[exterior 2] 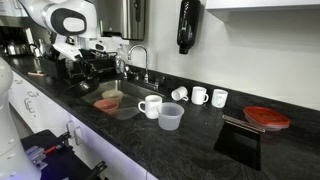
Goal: Move the black bowl from the left to the right side of the sink
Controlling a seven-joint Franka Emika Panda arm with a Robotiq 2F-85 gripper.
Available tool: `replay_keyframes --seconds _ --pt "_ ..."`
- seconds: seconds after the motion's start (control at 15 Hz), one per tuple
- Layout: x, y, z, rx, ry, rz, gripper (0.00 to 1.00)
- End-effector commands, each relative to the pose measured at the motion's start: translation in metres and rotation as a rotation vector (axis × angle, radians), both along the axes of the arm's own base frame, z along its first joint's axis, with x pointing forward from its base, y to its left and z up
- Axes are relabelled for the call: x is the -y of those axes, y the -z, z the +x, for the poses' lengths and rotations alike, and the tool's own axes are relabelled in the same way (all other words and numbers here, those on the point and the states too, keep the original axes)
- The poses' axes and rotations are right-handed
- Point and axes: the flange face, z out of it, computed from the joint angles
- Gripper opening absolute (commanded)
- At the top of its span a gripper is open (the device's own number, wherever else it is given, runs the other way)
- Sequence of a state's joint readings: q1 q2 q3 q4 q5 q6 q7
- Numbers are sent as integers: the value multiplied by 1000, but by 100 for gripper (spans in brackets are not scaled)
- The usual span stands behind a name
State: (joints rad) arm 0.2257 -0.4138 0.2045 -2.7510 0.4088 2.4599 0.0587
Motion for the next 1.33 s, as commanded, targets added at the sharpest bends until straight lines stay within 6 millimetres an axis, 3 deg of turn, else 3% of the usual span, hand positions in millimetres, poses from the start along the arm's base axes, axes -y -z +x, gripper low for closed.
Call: replay_keyframes --seconds 0.0,0.07,0.13,0.33,0.93,1.0,1.13,1.27 --pt "0 -1 0 -1 0 0 8" --pt "0 -1 0 0 0 0 8" --pt "0 -1 0 0 0 0 2" --pt "28 -13 16 33 117 61 2" --pt "189 -62 88 152 438 115 2" --pt "178 -60 72 158 428 127 8" --pt "191 -64 82 164 451 125 8" --pt "188 -60 85 155 445 121 8"
